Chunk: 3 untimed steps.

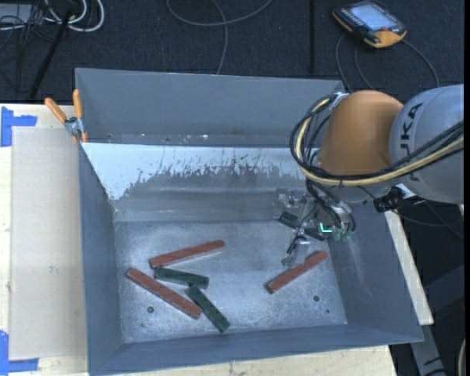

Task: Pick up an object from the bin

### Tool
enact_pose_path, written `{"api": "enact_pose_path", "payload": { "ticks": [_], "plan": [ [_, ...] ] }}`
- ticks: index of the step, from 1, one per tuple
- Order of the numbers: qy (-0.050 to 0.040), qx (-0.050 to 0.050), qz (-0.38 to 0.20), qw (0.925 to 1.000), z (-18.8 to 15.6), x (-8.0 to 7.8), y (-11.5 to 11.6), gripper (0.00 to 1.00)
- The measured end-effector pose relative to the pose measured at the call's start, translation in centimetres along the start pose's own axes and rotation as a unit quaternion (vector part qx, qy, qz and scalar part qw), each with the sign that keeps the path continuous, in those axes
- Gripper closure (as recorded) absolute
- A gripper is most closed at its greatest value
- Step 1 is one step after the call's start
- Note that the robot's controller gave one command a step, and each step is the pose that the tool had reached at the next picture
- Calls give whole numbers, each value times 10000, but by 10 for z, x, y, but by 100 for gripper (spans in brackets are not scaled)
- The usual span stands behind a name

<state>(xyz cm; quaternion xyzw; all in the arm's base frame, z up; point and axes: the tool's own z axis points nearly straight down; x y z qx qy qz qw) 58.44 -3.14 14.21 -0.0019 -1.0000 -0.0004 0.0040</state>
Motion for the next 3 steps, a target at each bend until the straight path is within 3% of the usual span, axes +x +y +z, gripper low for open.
{"api": "enact_pose_path", "payload": {
  "ticks": [1,2,3],
  "plan": [
    [-36,2,-3,10000,-4,-2,0,0],
    [-46,-3,81,10000,19,24,-31,0],
    [-38,1,-59,10000,72,29,-52,100]
  ]
}}
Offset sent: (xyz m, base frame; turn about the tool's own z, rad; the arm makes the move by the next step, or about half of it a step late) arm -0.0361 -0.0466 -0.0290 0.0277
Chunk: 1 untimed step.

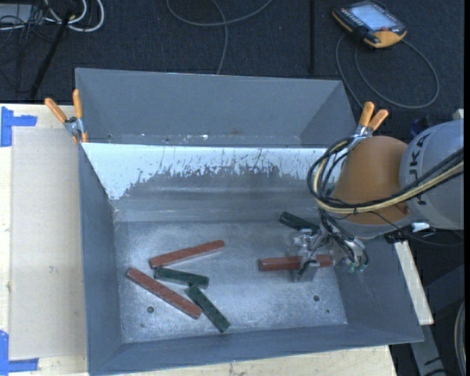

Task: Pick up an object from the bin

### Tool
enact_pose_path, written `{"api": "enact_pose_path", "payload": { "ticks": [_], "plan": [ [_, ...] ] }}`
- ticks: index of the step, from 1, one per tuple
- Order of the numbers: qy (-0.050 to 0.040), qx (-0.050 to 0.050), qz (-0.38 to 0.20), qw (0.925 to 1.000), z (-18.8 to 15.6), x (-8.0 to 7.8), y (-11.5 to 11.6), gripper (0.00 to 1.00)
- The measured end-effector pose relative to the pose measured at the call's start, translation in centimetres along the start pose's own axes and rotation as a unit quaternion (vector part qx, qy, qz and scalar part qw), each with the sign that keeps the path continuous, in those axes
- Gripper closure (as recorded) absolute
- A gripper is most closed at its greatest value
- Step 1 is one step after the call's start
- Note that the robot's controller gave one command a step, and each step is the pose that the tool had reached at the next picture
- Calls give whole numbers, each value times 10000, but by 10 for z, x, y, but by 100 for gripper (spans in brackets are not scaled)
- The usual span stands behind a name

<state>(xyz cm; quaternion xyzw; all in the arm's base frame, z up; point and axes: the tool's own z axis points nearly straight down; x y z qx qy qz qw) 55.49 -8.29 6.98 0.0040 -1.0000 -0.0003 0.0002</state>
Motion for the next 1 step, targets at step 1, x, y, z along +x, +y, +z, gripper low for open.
{"api": "enact_pose_path", "payload": {
  "ticks": [1],
  "plan": [
    [-1,1,-7,10000,0,0,0,100]
  ]
}}
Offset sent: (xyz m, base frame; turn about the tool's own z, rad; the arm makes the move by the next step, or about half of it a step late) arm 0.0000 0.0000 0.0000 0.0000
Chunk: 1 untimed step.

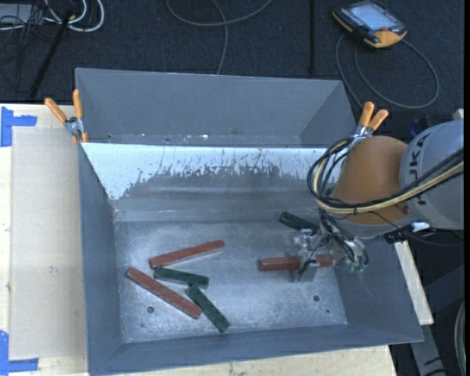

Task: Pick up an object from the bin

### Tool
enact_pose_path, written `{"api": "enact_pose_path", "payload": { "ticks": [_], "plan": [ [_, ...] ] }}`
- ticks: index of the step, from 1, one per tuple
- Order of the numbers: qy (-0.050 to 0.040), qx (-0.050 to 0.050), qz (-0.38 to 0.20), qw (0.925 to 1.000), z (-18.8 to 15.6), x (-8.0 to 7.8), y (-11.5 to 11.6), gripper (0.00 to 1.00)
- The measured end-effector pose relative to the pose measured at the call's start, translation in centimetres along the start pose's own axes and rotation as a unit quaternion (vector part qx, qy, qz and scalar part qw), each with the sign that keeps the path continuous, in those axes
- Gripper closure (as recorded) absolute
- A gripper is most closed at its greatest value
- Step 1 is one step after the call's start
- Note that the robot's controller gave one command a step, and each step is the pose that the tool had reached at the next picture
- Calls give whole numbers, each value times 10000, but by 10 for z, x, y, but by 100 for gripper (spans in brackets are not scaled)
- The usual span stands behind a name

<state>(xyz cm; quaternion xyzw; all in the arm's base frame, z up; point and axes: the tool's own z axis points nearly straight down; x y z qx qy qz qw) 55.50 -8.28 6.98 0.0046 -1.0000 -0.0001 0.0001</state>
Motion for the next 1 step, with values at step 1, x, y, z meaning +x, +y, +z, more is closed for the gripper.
{"api": "enact_pose_path", "payload": {
  "ticks": [1],
  "plan": [
    [0,1,-2,10000,0,0,0,100]
  ]
}}
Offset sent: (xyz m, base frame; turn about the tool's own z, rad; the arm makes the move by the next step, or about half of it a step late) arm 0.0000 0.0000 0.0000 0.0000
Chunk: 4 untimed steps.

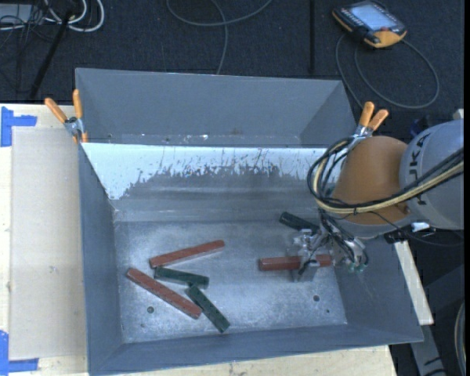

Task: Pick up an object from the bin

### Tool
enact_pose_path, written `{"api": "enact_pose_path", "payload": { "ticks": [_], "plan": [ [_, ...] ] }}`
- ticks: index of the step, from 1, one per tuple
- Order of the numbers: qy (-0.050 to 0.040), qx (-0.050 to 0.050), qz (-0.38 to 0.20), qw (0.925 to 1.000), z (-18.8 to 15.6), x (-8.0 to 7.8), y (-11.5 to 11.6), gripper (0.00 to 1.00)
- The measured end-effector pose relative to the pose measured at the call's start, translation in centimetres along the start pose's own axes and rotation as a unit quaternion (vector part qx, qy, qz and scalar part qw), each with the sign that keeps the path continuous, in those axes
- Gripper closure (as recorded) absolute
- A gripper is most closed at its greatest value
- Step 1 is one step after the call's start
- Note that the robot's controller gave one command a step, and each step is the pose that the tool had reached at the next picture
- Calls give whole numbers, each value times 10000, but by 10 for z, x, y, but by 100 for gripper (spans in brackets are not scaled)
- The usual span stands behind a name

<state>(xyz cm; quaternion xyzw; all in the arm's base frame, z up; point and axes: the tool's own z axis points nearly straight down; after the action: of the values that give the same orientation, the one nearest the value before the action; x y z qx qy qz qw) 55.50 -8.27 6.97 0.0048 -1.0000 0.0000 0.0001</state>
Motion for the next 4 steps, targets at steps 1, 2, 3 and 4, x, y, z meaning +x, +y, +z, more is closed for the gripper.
{"api": "enact_pose_path", "payload": {
  "ticks": [1,2,3,4],
  "plan": [
    [0,1,-4,10000,0,0,0,100],
    [0,1,-7,10000,0,0,0,100],
    [1,1,-10,10000,0,0,0,100],
    [1,0,-12,10000,0,0,0,100]
  ]
}}
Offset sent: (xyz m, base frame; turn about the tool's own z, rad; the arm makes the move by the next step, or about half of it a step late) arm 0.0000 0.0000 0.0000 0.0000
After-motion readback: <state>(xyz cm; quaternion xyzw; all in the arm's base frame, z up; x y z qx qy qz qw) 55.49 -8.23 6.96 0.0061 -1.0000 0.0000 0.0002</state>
